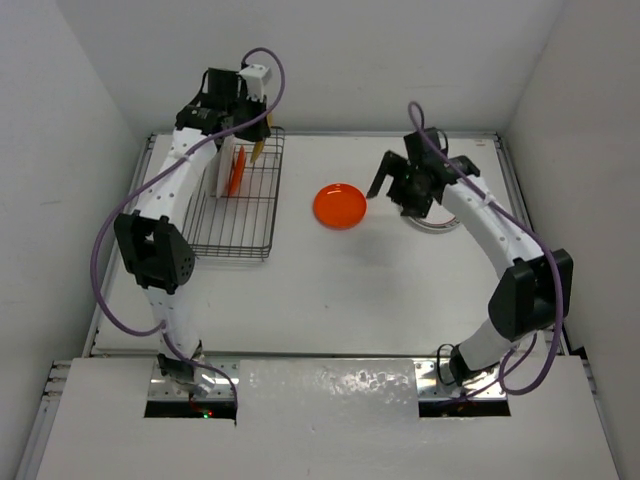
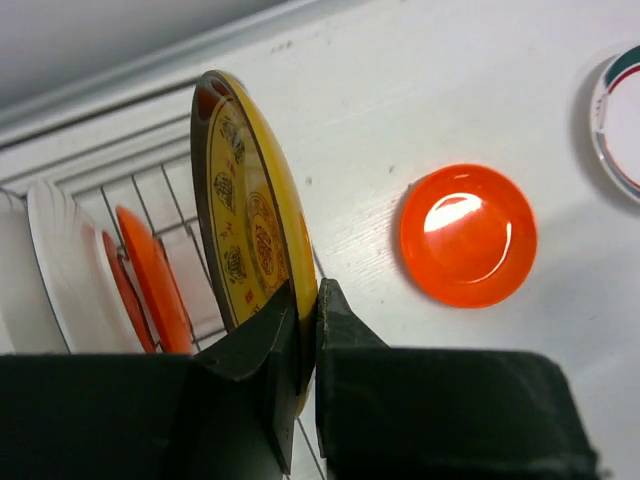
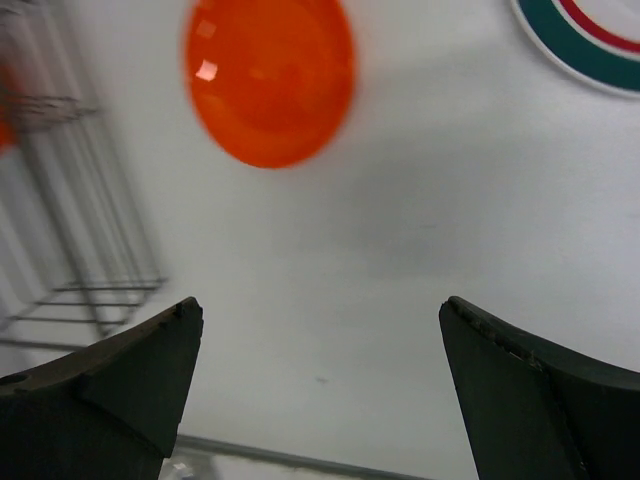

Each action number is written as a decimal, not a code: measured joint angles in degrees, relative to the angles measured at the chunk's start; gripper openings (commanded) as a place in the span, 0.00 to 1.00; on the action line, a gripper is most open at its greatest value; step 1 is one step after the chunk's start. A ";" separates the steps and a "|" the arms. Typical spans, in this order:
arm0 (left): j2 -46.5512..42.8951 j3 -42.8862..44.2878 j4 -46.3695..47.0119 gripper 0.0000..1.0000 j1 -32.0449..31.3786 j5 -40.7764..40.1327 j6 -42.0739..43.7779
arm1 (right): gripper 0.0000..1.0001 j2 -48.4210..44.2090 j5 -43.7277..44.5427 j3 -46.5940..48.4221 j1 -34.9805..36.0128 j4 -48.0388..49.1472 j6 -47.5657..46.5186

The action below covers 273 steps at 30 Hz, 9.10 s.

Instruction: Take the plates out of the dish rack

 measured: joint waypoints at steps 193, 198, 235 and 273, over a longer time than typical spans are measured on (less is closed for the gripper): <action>-26.08 -32.44 4.85 1.00 -34.80 -40.44 -4.26 | 0.00 21.90 -20.28 9.60 -8.04 24.37 5.03; -31.56 -28.11 -1.22 1.00 -20.79 -40.74 -15.50 | 0.04 28.89 -19.74 10.03 -6.97 26.38 1.79; -0.48 -1.42 -9.01 0.72 3.17 -22.88 -19.17 | 0.99 10.60 -1.46 8.04 0.96 -2.10 -15.80; 9.05 2.36 -7.89 0.00 4.87 -21.33 -6.56 | 0.99 9.57 -2.19 1.38 2.29 -1.25 -16.96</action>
